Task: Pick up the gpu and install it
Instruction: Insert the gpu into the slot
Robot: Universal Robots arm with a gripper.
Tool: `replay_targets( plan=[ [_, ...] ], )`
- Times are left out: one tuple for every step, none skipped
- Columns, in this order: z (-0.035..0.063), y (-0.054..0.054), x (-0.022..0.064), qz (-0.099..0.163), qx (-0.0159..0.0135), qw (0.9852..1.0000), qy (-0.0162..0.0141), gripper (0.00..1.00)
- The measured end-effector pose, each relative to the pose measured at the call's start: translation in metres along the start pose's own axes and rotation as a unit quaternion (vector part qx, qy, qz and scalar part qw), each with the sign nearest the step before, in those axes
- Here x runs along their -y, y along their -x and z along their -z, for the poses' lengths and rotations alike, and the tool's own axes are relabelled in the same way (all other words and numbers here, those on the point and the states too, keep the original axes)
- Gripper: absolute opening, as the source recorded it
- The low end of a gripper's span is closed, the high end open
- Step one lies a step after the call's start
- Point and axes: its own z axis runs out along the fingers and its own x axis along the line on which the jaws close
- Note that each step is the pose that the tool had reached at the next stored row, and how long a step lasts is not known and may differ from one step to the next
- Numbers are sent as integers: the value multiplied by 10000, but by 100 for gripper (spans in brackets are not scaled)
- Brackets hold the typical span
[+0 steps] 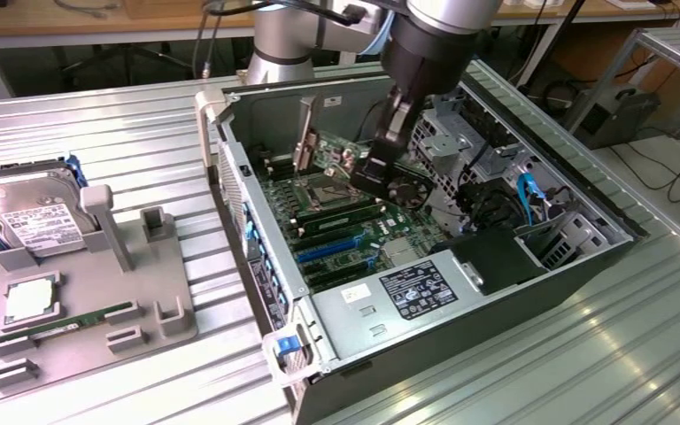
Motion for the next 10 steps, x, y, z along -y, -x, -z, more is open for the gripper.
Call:
replay_targets(
  plan=[
    [-7, 0, 1, 117, -10, 9999, 1, 26],
    [-10, 0, 1, 204, -18, 9998, 1, 26],
    [-15, 0, 1, 345, -29, 9994, 1, 26],
    [-17, 0, 2, 451, -36, 9990, 0, 26],
    [-17, 0, 2, 594, -44, 9982, -4, 26],
    [-17, 0, 2, 682, -48, 9977, -8, 26],
    [-17, 0, 2, 777, -53, 9970, -12, 26],
    [-19, 0, 2, 936, -61, 9956, -16, 26],
    [-20, 0, 2, 1127, -76, 9936, -17, 26],
    [-23, -1, 2, 1275, -88, 9918, -16, 26]
  ],
)
